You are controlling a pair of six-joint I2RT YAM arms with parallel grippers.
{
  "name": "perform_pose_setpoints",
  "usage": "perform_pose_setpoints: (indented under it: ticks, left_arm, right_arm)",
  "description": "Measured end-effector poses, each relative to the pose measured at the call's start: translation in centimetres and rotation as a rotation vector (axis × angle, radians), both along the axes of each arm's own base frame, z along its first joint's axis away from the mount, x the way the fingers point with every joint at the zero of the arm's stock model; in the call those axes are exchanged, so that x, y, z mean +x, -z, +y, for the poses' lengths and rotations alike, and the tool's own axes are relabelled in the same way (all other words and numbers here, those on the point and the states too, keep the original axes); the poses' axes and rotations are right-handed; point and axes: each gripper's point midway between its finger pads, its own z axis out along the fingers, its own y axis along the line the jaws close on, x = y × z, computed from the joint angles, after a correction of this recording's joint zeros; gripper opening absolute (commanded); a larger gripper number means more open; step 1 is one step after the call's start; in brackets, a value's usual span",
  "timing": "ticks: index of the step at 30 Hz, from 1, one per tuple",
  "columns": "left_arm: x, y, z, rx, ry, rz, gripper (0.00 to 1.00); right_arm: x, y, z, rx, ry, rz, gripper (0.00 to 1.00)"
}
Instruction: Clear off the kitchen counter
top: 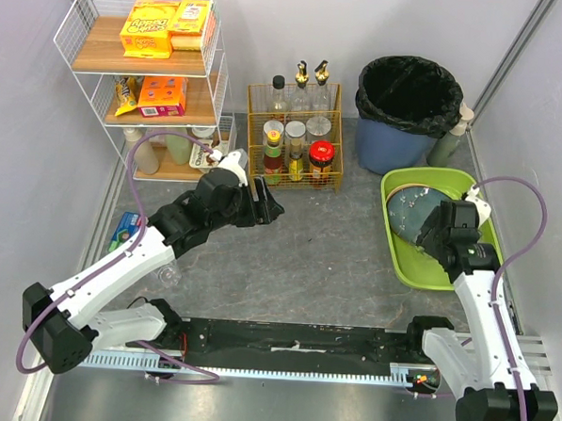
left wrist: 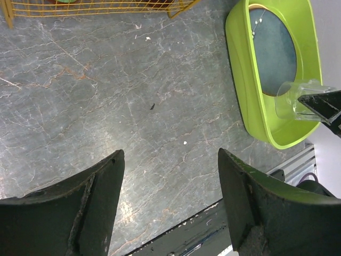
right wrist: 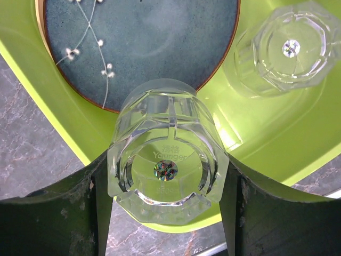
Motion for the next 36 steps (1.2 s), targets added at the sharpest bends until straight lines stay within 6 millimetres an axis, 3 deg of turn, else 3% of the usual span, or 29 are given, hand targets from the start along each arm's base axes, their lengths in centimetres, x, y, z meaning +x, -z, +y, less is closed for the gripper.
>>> perform_pose_setpoints:
  ticks: [7, 18, 25, 36]
  left_arm:
    - [0.2, 1.0, -0.2, 0.024, 0.011, 0.018, 0.76]
    - [1.5, 1.4, -0.2, -0.002, -0.001, 0.002, 0.76]
    - [2.5, 1.0, -0.1, -0.020, -0.004, -0.018, 0.75]
    - [3.5, 0.4, 1.1, -0.011, -0.026, -0.054, 0.75]
  right_arm:
    - [-1.2, 0.6, 0.3, 0.062, 0.035, 0.032, 0.15]
    - [-2.8, 3.3, 0.4, 0.104, 0.103, 0.163, 0.16]
    - [-3.0, 4.7, -1.7, 0.026, 0.190, 0.236, 0.19]
    - [-2.2, 4.6, -5.7, -0.093, 0.311, 0.253, 0.30]
